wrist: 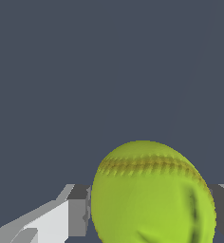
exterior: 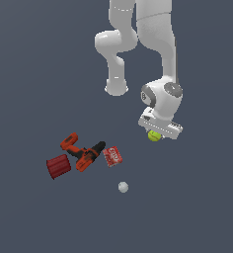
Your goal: Pick up a designated object from a clutter of objects.
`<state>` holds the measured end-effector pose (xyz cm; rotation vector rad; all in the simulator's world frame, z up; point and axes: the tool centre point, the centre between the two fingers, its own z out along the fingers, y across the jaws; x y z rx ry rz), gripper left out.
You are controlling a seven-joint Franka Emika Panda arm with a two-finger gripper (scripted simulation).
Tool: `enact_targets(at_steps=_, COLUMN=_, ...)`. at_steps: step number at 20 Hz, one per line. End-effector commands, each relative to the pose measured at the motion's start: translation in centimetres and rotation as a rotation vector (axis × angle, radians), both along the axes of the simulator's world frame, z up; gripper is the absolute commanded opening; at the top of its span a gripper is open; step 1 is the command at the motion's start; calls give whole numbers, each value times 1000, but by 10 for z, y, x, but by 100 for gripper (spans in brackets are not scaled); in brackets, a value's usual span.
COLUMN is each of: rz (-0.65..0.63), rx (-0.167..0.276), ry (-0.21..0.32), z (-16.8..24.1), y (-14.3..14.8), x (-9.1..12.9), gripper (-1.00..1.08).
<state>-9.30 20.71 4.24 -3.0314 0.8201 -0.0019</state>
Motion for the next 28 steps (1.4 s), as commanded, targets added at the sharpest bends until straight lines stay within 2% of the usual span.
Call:
enact_targets(at_steps=1, rz=0, rx=0, ry=0, z=0, y=0, x=0, gripper=-100)
enact_targets(at_steps=7, rz=0, rx=0, ry=0, z=9, y=-13, x=1, gripper=-100)
enact_targets(at_steps=13, rz=0, rx=0, ry=0, z=29, y=-42, x=4, gripper=-100)
enact_targets(at_steps=19, rz=0, rx=0, ry=0, z=59, y=-85, x=8, gripper=-100)
enact_targets(at_steps=28, rz=0, rx=4, ry=1, z=119, y=-168, x=16, gripper=-100)
